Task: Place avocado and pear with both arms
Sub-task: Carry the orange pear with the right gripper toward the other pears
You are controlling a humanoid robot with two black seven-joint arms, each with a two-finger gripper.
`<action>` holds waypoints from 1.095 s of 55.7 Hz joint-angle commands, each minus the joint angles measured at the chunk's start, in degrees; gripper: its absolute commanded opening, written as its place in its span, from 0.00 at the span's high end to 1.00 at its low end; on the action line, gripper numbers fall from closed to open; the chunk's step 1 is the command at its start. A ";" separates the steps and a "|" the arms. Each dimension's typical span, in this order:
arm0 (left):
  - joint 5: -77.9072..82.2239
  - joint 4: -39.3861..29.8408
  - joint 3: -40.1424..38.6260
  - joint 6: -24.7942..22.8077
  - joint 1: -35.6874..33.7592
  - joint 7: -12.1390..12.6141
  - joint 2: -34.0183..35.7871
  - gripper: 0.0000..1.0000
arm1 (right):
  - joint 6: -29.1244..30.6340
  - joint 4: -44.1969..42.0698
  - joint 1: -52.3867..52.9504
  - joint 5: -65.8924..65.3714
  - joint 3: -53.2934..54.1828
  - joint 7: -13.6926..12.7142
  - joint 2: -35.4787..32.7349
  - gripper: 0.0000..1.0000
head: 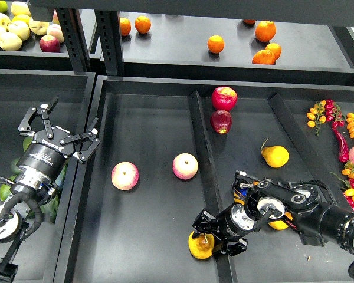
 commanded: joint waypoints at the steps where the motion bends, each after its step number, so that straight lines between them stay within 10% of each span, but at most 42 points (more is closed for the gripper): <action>1: 0.00 0.07 0.08 -0.02 0.00 0.00 0.00 0.00 | -0.02 -1.45 -0.77 -0.22 2.14 0.00 1.53 0.54; 25: 0.00 0.25 0.35 -0.11 0.09 -0.08 0.00 0.00 | -0.02 -3.30 -0.25 0.74 5.74 0.00 2.14 0.78; 61: 0.00 0.25 0.43 -0.11 0.61 -0.08 0.00 0.00 | -0.02 1.62 5.73 11.81 5.83 0.00 -3.65 0.81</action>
